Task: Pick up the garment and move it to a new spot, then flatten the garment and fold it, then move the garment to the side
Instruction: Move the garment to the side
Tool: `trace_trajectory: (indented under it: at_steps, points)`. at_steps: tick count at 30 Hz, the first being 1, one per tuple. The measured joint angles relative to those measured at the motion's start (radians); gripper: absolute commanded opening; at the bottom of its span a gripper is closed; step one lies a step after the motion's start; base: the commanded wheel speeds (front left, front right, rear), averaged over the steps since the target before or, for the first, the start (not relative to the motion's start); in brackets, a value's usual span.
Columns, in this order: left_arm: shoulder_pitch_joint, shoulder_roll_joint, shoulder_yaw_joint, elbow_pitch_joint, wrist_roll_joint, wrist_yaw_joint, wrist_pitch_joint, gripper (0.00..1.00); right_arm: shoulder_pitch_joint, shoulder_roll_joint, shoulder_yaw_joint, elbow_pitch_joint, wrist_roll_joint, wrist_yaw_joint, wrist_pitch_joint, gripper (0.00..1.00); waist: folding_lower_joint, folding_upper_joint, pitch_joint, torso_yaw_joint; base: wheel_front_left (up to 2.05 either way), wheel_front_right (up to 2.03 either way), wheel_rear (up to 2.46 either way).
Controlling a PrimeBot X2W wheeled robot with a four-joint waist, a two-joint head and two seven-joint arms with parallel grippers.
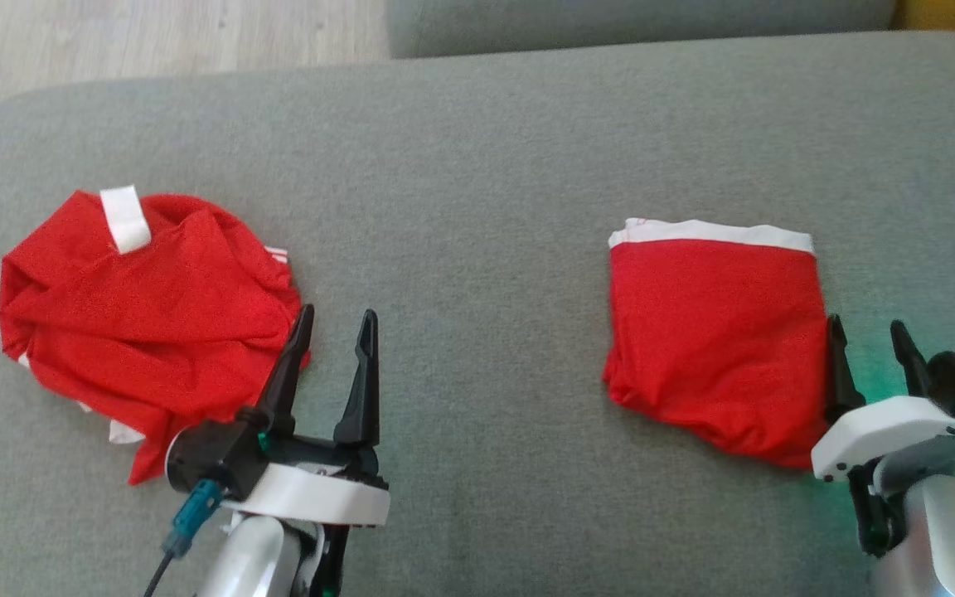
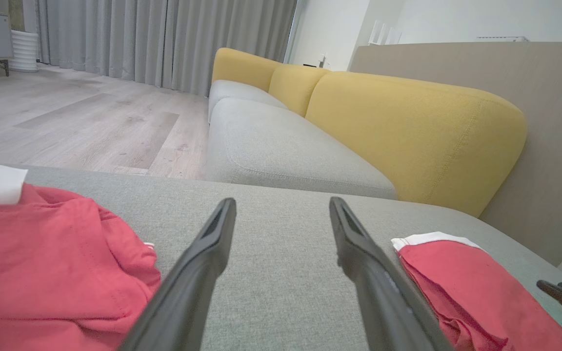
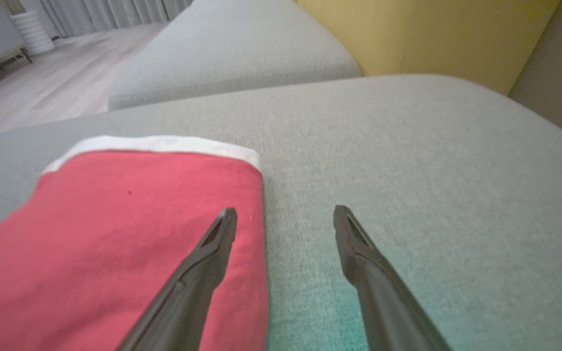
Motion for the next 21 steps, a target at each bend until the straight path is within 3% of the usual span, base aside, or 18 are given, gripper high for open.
trace_trajectory:
  at_steps: [11, 13, 21]
  points:
    - [-0.025, 0.000, 0.000, 0.009, 0.001, -0.008, 0.000, 1.00, -0.070, -0.002, 0.054, 0.139, 0.047, 0.000, 0.030, 1.00, -0.0001, 0.0000, 0.048, 0.026, 0.00, 0.00, 0.00]
    - [-0.027, 0.000, 0.000, 0.011, 0.006, -0.008, 0.000, 1.00, -0.082, -0.003, 0.065, 0.143, 0.036, 0.000, 0.030, 0.00, 0.0000, 0.0000, 0.051, 0.024, 0.00, 0.00, 0.00]
    - [-0.038, 0.000, -0.001, -0.001, 0.009, -0.008, 0.000, 1.00, -0.109, -0.002, 0.073, 0.145, -0.069, 0.000, 0.025, 0.00, -0.0001, 0.0000, 0.042, 0.010, 0.00, 0.00, 0.00]
